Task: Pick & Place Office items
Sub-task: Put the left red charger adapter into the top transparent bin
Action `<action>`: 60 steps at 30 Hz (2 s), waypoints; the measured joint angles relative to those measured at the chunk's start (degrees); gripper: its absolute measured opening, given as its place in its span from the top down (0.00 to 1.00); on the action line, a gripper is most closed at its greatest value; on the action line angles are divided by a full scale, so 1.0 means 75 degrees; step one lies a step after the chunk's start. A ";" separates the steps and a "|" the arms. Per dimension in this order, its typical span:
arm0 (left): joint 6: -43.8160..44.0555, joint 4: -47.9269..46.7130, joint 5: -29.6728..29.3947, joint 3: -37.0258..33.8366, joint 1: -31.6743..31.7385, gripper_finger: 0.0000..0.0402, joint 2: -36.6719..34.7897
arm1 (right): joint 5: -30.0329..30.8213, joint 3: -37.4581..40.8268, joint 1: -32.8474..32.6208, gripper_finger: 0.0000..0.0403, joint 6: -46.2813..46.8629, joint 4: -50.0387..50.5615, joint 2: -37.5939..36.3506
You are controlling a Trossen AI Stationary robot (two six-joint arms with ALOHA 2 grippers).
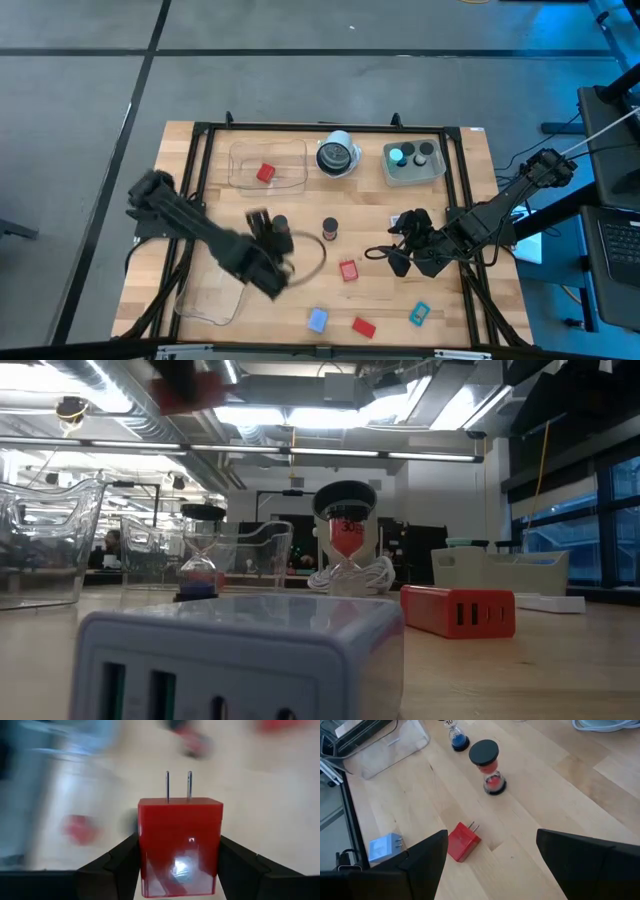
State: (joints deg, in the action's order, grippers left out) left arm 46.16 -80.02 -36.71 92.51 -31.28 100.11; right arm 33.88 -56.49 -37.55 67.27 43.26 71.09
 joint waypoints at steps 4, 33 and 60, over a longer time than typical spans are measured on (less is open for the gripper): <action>0.0217 -0.0637 -0.0933 -0.0238 0.0947 0.48 -0.0906 | -0.0039 0.0000 -0.0002 0.24 0.0006 -0.0002 0.0000; -0.0615 0.5123 0.2681 -0.5382 0.7620 0.46 -0.2485 | -0.0018 0.0000 -0.0002 0.24 -0.0459 -0.0037 0.0000; -0.0534 0.5821 0.3156 -0.5557 0.7835 0.40 -0.1491 | 0.0166 0.0000 -0.0001 0.24 -0.0654 -0.0051 0.0000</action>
State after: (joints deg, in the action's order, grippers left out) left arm 42.15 -36.36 -13.04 50.83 27.49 88.92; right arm 35.13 -56.49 -37.55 62.37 42.87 71.09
